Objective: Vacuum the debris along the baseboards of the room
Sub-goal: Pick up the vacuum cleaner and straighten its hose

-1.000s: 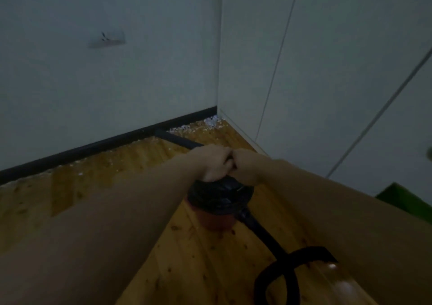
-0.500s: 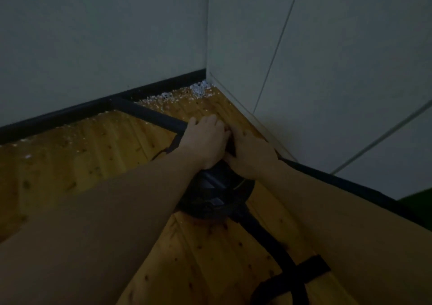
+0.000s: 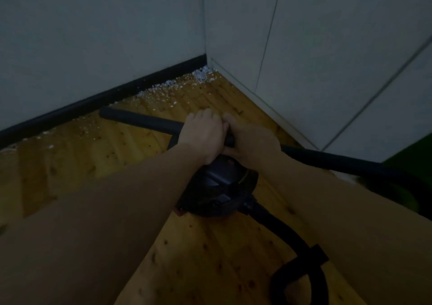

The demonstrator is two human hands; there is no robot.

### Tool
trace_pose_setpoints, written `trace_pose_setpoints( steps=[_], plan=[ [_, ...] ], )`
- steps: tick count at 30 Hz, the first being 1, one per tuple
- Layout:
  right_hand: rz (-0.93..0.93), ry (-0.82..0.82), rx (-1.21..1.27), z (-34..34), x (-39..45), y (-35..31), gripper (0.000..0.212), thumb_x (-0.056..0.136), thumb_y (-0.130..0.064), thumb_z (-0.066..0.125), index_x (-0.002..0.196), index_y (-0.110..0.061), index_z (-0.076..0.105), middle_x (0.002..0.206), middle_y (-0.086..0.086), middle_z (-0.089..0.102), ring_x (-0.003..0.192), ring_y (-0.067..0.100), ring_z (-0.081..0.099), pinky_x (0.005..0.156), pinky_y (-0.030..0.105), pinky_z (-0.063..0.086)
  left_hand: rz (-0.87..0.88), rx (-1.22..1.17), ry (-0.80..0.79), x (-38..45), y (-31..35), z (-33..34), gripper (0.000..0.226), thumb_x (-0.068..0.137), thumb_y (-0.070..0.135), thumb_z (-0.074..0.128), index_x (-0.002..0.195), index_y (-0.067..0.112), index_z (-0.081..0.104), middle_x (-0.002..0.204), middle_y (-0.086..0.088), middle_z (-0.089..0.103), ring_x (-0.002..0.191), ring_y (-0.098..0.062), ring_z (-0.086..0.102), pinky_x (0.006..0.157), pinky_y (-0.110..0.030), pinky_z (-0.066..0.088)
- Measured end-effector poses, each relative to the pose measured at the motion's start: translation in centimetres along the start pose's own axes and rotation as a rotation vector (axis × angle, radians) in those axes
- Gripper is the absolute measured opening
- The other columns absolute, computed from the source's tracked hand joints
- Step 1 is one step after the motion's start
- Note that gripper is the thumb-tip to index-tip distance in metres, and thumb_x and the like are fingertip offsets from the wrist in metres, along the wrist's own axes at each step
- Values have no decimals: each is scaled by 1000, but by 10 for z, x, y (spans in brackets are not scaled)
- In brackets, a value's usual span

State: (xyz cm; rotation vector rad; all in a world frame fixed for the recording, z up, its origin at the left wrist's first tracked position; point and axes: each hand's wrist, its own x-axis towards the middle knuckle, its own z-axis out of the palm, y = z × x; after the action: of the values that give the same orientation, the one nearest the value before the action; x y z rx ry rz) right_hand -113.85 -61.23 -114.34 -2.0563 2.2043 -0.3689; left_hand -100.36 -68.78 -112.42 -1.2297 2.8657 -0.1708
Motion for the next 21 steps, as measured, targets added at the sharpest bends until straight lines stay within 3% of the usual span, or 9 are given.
trace_pose_setpoints(
  steps=[3,6,10,14,17,21],
  plan=[
    [-14,-17,5,-3,-35,-15,67,88,-69,62,140,-34,39,102,-8,66,74,15,53,48,28,29,-15,12,-18,-39,14,-2,45,109,36,21,120,14,59,120,-12,59,113,-32,54,94,-44,38],
    [-31,-102,-13,-4,-76,-36,75,90,-69,60,148,-32,31,100,-2,70,71,19,61,52,30,39,-54,-5,-58,-91,28,-12,46,111,37,21,123,11,58,122,-13,57,113,-32,54,95,-42,37],
    [-47,-158,-50,-6,-123,-66,81,91,-70,60,154,-33,24,97,0,70,59,14,49,46,29,30,-91,5,-75,-155,39,-18,45,111,36,22,123,9,57,122,-14,57,112,-32,54,94,-43,38],
    [-38,-121,-101,7,-159,-87,79,91,-75,54,147,-24,34,98,3,70,72,20,60,52,31,36,-108,-3,-56,-198,43,-14,46,110,37,20,123,11,57,120,-12,56,111,-31,52,92,-42,36],
    [12,-140,-143,12,-170,-92,73,92,-74,50,134,-14,47,110,6,69,89,23,66,67,32,45,-82,-24,-50,-209,47,-11,48,109,37,19,120,11,58,119,-12,57,109,-32,51,90,-43,35],
    [-10,-133,-142,3,-170,-95,65,97,-66,50,131,-11,49,117,8,68,98,24,65,70,30,37,-84,-73,8,-205,44,-10,43,109,37,29,111,9,61,113,-14,60,105,-35,55,88,-48,38]
  ],
)
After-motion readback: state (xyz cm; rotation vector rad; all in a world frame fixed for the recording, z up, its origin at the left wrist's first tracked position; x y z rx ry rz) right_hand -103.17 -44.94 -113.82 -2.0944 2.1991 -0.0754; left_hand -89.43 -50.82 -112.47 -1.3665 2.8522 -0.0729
